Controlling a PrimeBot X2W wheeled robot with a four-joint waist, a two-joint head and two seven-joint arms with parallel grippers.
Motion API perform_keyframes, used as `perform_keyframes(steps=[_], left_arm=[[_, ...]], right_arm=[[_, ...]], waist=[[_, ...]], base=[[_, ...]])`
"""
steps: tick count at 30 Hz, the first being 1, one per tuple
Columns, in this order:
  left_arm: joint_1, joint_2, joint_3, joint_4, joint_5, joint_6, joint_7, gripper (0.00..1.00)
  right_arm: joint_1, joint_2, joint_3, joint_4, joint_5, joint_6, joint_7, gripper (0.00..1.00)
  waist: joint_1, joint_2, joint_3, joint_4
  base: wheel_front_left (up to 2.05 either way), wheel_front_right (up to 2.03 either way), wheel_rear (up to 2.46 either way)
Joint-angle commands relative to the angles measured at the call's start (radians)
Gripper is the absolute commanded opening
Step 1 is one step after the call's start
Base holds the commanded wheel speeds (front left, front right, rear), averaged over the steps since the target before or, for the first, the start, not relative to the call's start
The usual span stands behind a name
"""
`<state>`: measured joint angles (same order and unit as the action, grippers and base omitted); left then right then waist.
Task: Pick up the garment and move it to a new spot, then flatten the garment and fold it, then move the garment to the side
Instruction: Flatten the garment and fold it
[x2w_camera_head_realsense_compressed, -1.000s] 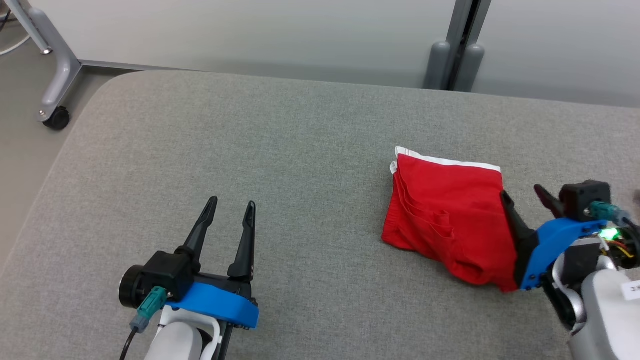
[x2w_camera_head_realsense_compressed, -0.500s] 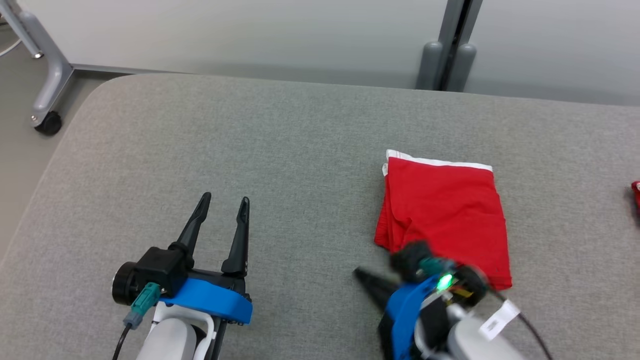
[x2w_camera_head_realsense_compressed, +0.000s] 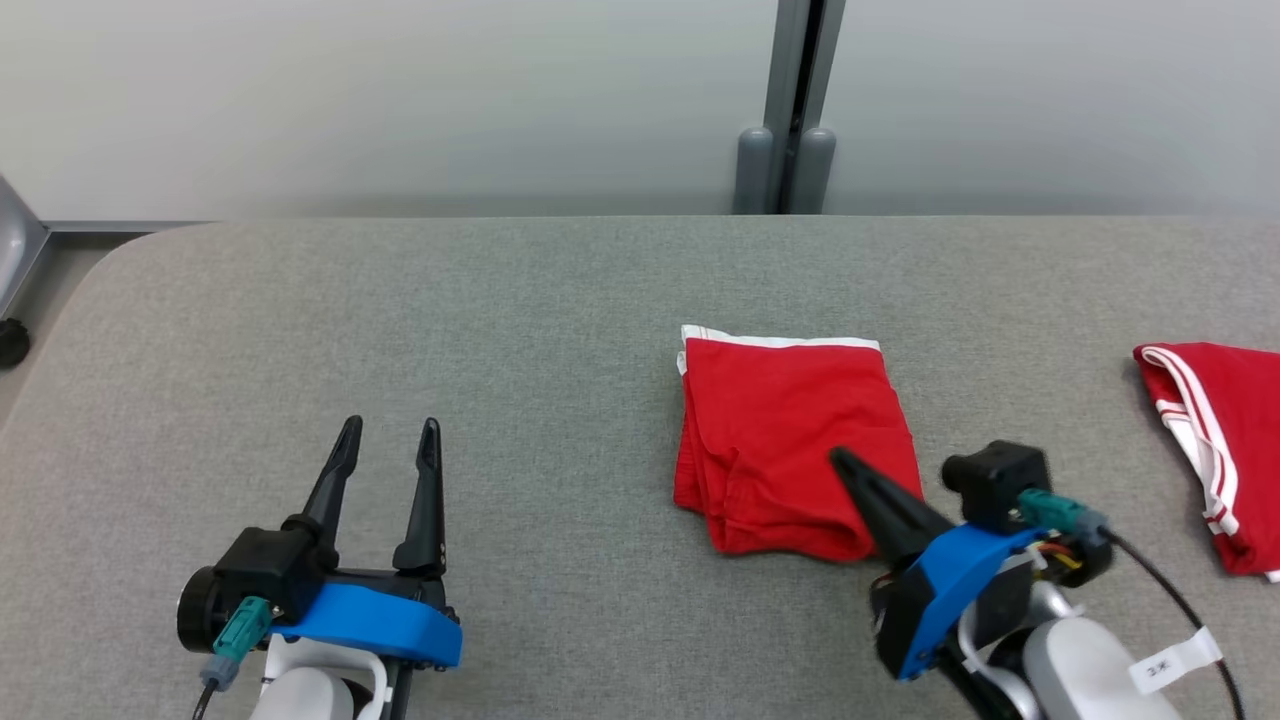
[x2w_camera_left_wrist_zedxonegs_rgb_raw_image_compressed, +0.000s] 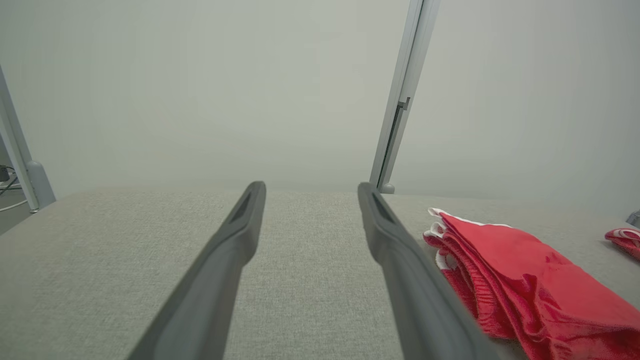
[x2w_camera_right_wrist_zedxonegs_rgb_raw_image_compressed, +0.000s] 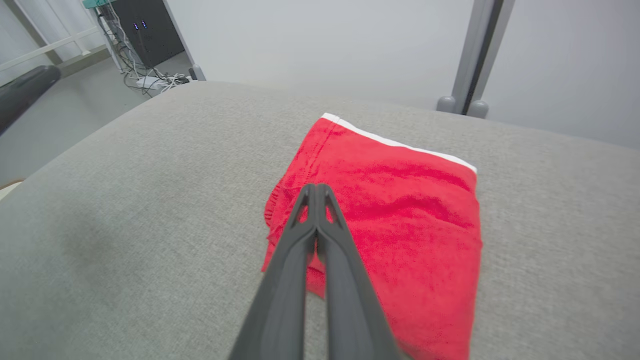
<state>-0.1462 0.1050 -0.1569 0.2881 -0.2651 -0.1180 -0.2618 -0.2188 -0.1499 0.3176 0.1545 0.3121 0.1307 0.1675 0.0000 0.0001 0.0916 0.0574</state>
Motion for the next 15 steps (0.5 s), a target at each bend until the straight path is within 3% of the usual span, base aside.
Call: perform_keyframes(steps=[1, 8, 15], left_arm=[[-0.002, -0.001, -0.003, -0.004, 0.008, 0.0, -0.004, 1.0], [-0.034, -0.011, -0.053, 0.001, 0.016, -0.007, -0.004, 1.0], [-0.057, -0.014, -0.076, 0.017, 0.006, -0.013, -0.004, 1.0]], right_arm=[[-0.029, -0.011, -0.045, 0.033, -0.038, 0.0, 0.004, 0.0], [-0.138, -0.032, -0.112, 0.215, -0.107, 0.0, -0.008, 0.0], [-0.226, 0.005, 0.001, 0.439, -0.117, 0.0, -0.025, 0.0]], waist=[[0.0, -0.0001, -0.006, -0.003], [0.0, -0.0001, 0.034, 0.059], [0.0, -0.0001, 0.06, 0.11]], base=[[0.0, 0.0, 0.0], [0.0, 0.0, 0.0], [0.0, 0.0, 0.0]])
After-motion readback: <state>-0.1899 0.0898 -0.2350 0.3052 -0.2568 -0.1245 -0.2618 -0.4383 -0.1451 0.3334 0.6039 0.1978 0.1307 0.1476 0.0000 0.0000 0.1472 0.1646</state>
